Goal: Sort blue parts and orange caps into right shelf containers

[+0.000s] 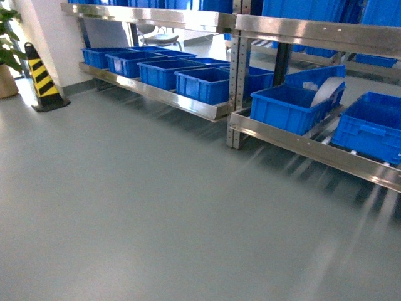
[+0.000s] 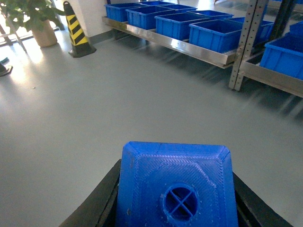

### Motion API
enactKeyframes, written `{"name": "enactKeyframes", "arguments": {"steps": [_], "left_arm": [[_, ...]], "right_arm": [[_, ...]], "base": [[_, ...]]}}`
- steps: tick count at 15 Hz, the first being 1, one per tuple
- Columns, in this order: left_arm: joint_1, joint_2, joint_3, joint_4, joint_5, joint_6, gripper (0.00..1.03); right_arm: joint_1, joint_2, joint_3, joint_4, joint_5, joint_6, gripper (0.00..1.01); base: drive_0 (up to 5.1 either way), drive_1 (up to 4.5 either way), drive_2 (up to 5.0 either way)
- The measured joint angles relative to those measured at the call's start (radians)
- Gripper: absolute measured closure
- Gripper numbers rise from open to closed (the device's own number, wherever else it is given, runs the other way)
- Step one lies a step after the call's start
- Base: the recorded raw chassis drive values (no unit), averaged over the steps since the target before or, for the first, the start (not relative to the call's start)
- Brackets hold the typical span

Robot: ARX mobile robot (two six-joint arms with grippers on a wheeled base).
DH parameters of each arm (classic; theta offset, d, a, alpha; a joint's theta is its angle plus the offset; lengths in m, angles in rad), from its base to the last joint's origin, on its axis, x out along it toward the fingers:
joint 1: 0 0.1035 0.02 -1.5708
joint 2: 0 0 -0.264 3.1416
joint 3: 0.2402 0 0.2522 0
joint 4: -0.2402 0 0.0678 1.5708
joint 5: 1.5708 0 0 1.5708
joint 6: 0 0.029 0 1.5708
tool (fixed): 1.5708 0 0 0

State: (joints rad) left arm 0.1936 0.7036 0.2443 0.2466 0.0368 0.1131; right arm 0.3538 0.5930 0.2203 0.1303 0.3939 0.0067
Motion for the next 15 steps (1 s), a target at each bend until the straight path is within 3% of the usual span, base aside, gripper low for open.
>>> {"name": "enactKeyframes", "arguments": {"steps": [15], "left_arm": [[0.0, 0.0, 0.0, 0.0, 0.0, 0.0, 0.59]], "right_arm": [[0.0, 0.0, 0.0, 0.0, 0.0, 0.0, 0.59]], "base": [[-1.5, -1.48, -1.5]]}}
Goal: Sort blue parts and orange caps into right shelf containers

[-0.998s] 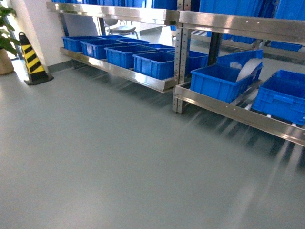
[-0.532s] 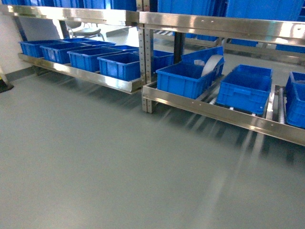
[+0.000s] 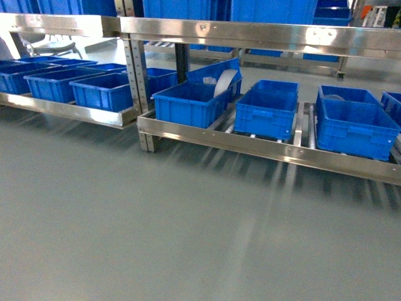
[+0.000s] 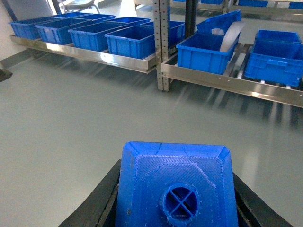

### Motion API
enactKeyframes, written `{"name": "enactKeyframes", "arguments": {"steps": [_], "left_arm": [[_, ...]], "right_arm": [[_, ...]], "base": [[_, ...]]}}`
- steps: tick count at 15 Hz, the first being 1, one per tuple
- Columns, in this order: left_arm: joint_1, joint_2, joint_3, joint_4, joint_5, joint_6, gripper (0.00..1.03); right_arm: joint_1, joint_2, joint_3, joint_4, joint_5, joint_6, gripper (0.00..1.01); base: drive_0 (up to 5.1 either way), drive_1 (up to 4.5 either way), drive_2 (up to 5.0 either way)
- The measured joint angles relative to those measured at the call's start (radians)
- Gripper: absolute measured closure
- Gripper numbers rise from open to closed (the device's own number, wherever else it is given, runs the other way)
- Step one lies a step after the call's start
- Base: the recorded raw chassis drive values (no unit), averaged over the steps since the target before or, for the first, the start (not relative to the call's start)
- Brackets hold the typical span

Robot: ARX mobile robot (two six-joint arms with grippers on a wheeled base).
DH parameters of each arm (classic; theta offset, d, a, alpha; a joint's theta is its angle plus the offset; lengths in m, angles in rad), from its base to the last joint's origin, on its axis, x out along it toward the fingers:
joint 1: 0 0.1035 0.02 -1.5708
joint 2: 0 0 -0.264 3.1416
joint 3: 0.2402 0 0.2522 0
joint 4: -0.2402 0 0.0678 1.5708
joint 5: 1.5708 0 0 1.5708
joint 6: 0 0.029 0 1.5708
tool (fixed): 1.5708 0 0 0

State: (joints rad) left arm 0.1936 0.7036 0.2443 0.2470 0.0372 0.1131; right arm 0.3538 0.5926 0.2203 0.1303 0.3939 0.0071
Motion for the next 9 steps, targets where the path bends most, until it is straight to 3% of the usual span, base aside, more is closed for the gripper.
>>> {"name": "enactKeyframes", "arguments": {"steps": [9], "left_arm": [[0.0, 0.0, 0.0, 0.0, 0.0, 0.0, 0.59]], "right_arm": [[0.0, 0.0, 0.0, 0.0, 0.0, 0.0, 0.59]], "base": [[-1.5, -1.48, -1.5]]}}
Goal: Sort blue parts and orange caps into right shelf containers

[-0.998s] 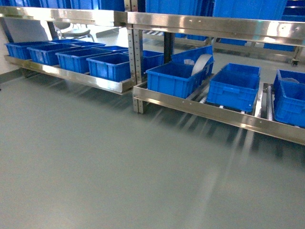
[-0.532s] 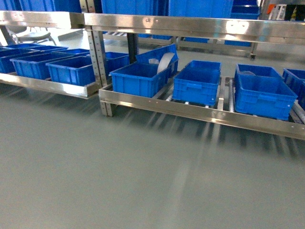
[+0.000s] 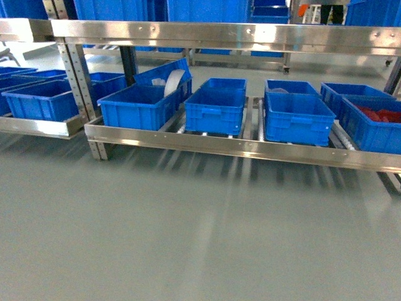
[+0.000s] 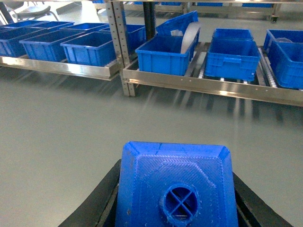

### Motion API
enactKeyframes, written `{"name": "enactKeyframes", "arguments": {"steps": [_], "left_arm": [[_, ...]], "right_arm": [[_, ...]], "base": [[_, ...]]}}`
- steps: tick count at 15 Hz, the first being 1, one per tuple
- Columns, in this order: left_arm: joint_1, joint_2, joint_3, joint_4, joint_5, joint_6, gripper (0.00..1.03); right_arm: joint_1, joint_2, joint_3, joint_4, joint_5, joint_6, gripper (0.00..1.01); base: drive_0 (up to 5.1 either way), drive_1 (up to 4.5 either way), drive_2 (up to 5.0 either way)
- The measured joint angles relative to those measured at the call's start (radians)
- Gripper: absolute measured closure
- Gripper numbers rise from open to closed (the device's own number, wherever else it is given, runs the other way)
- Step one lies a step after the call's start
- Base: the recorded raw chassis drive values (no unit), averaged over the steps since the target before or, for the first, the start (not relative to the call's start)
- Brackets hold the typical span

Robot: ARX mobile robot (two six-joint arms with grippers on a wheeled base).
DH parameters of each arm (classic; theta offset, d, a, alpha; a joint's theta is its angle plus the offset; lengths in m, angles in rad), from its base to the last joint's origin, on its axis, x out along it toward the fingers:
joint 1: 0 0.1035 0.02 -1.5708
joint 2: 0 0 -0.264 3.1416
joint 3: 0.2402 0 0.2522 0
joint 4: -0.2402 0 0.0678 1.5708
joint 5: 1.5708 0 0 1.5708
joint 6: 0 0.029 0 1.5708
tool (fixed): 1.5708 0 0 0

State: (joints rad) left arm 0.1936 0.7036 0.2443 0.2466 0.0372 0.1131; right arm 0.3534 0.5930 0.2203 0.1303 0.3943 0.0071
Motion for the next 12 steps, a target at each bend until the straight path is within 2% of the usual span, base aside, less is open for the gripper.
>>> {"name": "enactKeyframes", "arguments": {"steps": [12], "left_arm": [[0.0, 0.0, 0.0, 0.0, 0.0, 0.0, 0.59]], "right_arm": [[0.0, 0.0, 0.0, 0.0, 0.0, 0.0, 0.59]], "base": [[-1.5, -1.48, -1.5]]}}
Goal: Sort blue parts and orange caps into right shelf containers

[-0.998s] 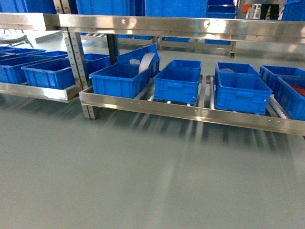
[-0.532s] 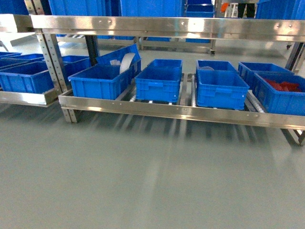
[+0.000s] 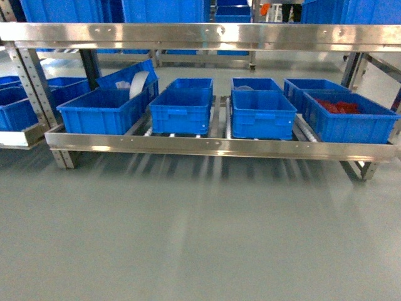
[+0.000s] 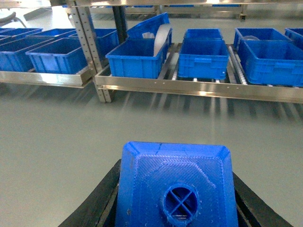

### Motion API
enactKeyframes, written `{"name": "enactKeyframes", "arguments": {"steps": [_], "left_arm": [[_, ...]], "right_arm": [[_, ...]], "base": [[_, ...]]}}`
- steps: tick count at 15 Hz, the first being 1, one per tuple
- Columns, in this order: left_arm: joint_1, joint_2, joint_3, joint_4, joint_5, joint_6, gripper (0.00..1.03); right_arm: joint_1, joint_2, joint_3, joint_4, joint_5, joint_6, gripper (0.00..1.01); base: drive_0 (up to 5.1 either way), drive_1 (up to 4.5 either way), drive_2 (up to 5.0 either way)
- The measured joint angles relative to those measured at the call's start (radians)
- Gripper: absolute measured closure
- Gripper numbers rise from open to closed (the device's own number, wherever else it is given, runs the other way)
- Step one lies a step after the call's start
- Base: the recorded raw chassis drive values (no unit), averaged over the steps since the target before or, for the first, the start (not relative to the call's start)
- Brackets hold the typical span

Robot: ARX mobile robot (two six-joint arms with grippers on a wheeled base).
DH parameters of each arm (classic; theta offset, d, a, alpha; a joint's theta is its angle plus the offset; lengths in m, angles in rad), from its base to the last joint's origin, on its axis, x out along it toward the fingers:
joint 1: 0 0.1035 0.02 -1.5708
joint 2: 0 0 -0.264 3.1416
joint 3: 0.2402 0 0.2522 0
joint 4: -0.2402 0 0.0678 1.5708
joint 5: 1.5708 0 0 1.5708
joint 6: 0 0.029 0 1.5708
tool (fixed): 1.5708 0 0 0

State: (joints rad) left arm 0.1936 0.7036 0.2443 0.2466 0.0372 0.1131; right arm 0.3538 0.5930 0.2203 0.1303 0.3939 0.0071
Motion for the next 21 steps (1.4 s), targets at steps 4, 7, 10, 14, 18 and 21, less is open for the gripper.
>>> {"name": "enactKeyframes", "arguments": {"steps": [4, 7, 10, 14, 18, 21], "left_arm": [[-0.001, -0.005, 0.0, -0.003, 0.0, 0.0, 0.59], [-0.001, -0.005, 0.0, 0.0, 0.0, 0.0, 0.59], [-0.001, -0.005, 0.0, 0.0, 0.0, 0.0, 0.59], [-0.001, -0.003, 0.0, 0.0, 0.0, 0.0, 0.59], [-0.001, -0.003, 0.0, 0.002, 0.0, 0.0, 0.59], [-0.001, -0.004, 0.0, 0.001, 0.0, 0.0, 0.59]], "right_arm": [[0.0, -0.005, 0.0, -0.002, 0.002, 0.0, 0.59], [0.0, -0.005, 0.0, 0.0, 0.002, 0.0, 0.59], [0.0, -0.006, 0.0, 0.002, 0.002, 0.0, 0.59], [0.0, -0.005, 0.0, -0.001, 0.002, 0.0, 0.59], [0.0, -0.005, 0.0, -0.001, 0.002, 0.0, 0.59], [0.0, -0.006, 0.001, 0.005, 0.002, 0.0, 0.59]], "base": [[-1.5, -1.48, -1.5], [-1.5, -1.48, -1.5], [-1.5, -1.48, -1.5], [-1.5, -1.48, -1.5], [-1.5, -1.48, -1.5], [-1.5, -1.48, -1.5]]}}
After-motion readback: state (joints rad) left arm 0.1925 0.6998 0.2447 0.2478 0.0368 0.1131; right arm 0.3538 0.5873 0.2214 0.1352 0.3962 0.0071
